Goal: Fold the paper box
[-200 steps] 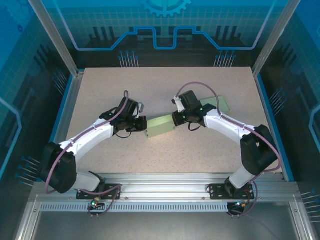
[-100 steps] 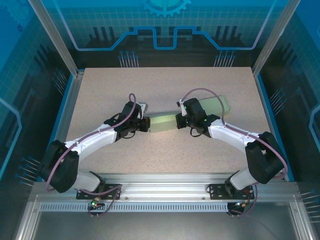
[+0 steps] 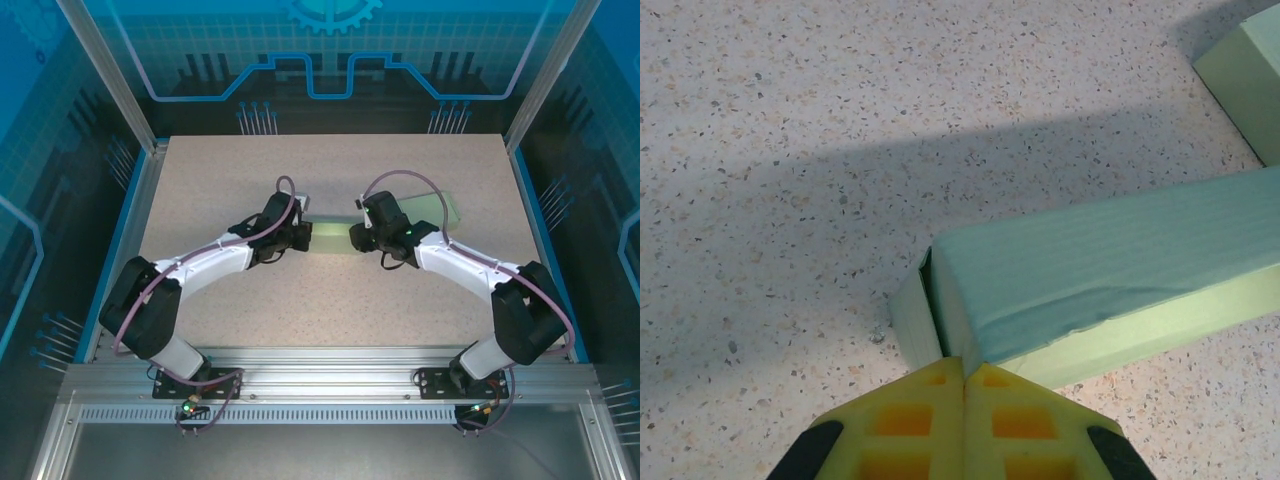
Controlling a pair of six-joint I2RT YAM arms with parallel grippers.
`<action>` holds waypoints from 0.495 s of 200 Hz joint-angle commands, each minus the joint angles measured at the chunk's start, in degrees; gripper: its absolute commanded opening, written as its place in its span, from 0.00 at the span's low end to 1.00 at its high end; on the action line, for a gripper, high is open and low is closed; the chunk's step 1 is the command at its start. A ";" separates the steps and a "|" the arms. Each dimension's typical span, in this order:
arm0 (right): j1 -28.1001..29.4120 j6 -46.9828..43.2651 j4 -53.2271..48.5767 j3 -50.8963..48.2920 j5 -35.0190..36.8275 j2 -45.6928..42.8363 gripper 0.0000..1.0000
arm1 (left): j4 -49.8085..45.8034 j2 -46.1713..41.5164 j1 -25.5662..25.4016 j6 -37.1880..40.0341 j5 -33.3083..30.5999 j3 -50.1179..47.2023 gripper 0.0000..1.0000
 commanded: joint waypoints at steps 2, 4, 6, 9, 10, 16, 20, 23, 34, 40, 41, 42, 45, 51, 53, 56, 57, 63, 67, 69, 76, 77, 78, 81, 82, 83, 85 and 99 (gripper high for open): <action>1.44 0.98 -4.10 4.10 -0.02 -1.93 0.45 | -9.41 3.00 -1.11 1.45 0.40 0.02 0.00; 1.44 1.02 -4.42 4.28 0.06 -2.02 0.46 | -9.44 3.06 -1.16 1.52 0.40 0.06 0.00; 1.44 1.16 -4.79 4.46 0.03 -2.13 0.46 | -9.52 3.07 -1.20 1.50 0.33 0.11 0.00; 1.44 1.35 -5.12 4.76 0.10 -2.26 0.48 | -9.58 3.16 -1.25 1.55 0.18 0.24 0.00; 1.44 1.43 -5.23 4.86 0.15 -2.30 0.49 | -9.61 3.18 -1.28 1.52 0.15 0.24 0.00; 1.44 1.81 -5.88 5.44 0.31 -2.66 0.52 | -9.63 3.36 -1.36 1.49 0.02 0.40 0.00; 1.46 2.21 -6.52 5.96 0.57 -2.97 0.54 | -9.62 3.53 -1.45 1.56 0.11 0.50 0.00; 1.43 2.62 -6.88 6.28 0.83 -3.15 0.56 | -9.61 3.66 -1.46 1.56 0.08 0.59 0.00; 1.44 3.83 -8.33 7.48 1.91 -3.59 0.62 | -9.55 4.04 -1.73 1.65 -0.09 0.92 0.00; 1.44 4.40 -8.96 8.10 2.52 -3.86 0.66 | -9.58 4.28 -1.78 1.74 -0.10 1.13 0.00; 1.44 4.58 -9.04 8.20 2.77 -3.89 0.67 | -9.60 4.31 -1.80 1.75 -0.07 1.21 0.00; 1.44 4.76 -9.13 8.29 2.93 -3.95 0.68 | -9.62 4.36 -1.86 1.75 -0.06 1.21 0.00; 1.44 5.14 -9.45 8.61 3.17 -4.02 0.70 | -9.69 4.46 -1.83 1.75 -0.12 1.28 0.00; 1.38 5.88 -9.87 9.10 3.76 -4.25 0.76 | -9.76 4.67 -1.98 1.88 -0.18 1.46 0.00; 1.27 6.07 -9.97 9.33 3.90 -4.27 0.77 | -9.84 4.73 -1.95 1.91 -0.21 1.54 0.00; 1.27 6.27 -10.07 9.58 4.03 -4.34 0.77 | -9.89 4.77 -2.06 1.98 -0.22 1.62 0.00; 1.22 6.35 -10.08 9.59 4.05 -4.35 0.77 | -9.93 4.77 -2.03 2.00 -0.26 1.64 0.00; 1.12 6.67 -10.09 10.03 4.27 -4.32 0.78 | -10.03 4.82 -2.12 2.03 -0.46 1.73 0.00; 0.91 7.06 -10.16 10.30 4.49 -4.17 0.79 | -10.07 4.82 -2.11 2.02 -0.63 1.76 0.00; 0.87 7.35 -10.28 10.49 4.66 -4.03 0.79 | -10.13 4.79 -2.14 2.06 -0.65 1.74 0.00; 0.45 8.08 -10.86 11.17 4.96 -3.40 0.81 | -10.22 4.78 -2.19 2.11 -0.66 1.74 0.00; 0.37 8.18 -10.87 11.27 5.00 -3.31 0.81 | -10.23 4.77 -2.23 2.11 -0.66 1.74 0.00; 0.29 8.31 -10.96 11.36 5.01 -3.22 0.81 | -10.24 4.77 -2.20 2.11 -0.70 1.74 0.00; 0.07 8.62 -11.30 11.71 5.03 -2.87 0.81 | -10.20 4.77 -2.18 2.12 -0.75 1.74 0.00; -0.04 8.71 -11.40 11.80 5.03 -2.78 0.82 | -10.22 4.82 -2.18 2.07 -0.79 1.74 0.00; -0.13 8.80 -11.49 11.94 4.99 -2.65 0.82 | -10.23 4.79 -2.18 2.04 -0.86 1.74 0.00; -0.27 9.11 -11.71 12.17 4.96 -2.31 0.83 | -10.24 4.78 -2.20 2.00 -0.78 1.74 0.00; -1.37 10.22 -12.16 13.34 4.31 -0.63 0.85 | -10.06 4.85 -2.26 2.03 -0.75 1.75 0.00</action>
